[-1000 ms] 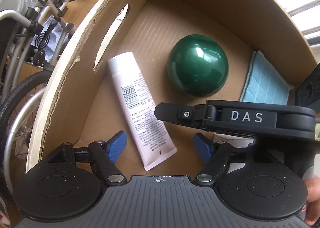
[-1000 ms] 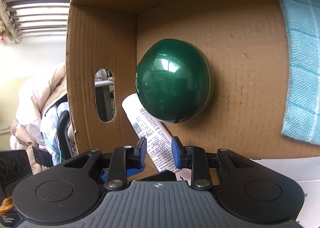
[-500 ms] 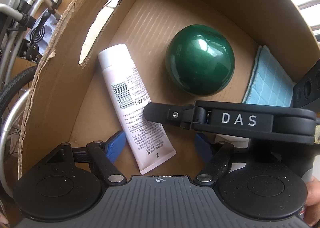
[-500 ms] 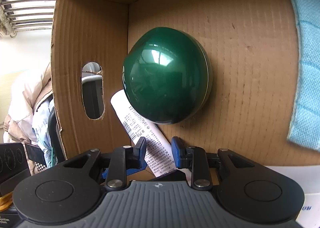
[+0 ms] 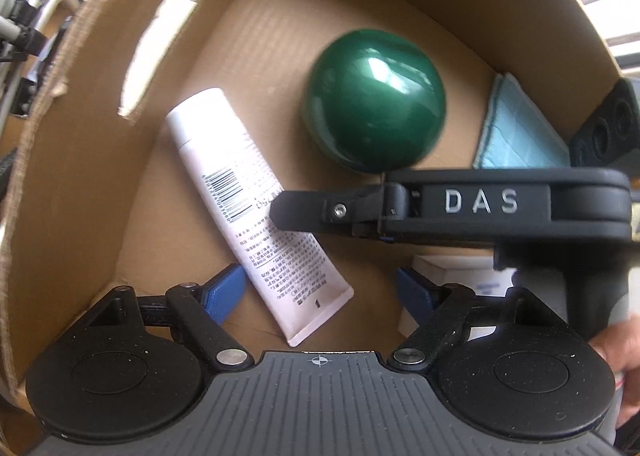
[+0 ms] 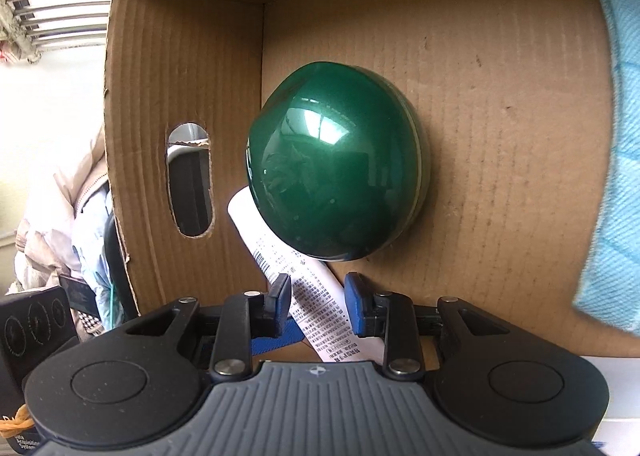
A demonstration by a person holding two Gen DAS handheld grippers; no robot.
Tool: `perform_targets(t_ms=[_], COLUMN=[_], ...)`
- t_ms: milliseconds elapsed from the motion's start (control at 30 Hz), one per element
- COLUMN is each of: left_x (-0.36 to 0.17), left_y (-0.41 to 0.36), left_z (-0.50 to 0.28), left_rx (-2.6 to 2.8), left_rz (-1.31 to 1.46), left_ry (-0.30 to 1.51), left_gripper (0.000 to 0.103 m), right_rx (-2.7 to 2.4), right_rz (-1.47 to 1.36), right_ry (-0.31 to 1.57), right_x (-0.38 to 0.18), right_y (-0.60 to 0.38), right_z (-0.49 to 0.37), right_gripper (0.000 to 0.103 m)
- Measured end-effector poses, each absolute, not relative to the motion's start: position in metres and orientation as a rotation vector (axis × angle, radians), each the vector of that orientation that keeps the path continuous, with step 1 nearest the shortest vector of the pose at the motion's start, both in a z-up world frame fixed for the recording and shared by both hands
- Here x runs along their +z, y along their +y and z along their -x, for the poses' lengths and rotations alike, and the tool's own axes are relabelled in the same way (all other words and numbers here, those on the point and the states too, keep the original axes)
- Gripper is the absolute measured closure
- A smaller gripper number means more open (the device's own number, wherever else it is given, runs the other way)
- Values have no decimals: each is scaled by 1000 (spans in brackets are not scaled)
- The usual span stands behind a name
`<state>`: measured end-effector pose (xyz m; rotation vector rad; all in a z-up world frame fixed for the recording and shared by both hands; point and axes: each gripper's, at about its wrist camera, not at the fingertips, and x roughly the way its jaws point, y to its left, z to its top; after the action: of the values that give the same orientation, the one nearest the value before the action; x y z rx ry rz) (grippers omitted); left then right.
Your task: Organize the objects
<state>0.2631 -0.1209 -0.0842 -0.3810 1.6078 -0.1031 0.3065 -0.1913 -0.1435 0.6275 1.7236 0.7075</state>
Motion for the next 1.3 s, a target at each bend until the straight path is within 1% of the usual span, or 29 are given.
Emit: perform_targets(t_ms=[367,667,800,900,1067,1133,1233,1267,1300], left_x=[-85,-68,-50,-33,-10,-6,7,13,15], left_y=[-142,-139,-129,-122,-115,-123,-121,-119,-117], left_z=[-257,-251,-246,-237,-222,-222,-214,-210,-208], left_rx=[-169,-189,-228,-256,-299,-310,-339,-359,-379], left_rz=[423,422,424,423,395,377,352,350,351], left_ry=[1608,1524,1450,1381,1303,1276,1235,1215,1190], left_gripper=[21,21,21,20,20,20,20,20,17], right_rx=[658,626,601,560,477,447,398,381,363], right_rz=[-577,-576,-600,-638,-690,-711,-732,-731,-726], right_ry=[1729,1689,1591,1499,1362,1317,1265,1247,1223], right_x=[-132,-126,-102,-79,-40,-28,-13,-8,-3], right_y=[-207,-208,-221,-236,-258,-270,-268,-271,-271], right_z=[-307,-300,-295,-290,-271,-261,-241,-234,-227], right_gripper=[70,70,69,63,62,59,49,41,36])
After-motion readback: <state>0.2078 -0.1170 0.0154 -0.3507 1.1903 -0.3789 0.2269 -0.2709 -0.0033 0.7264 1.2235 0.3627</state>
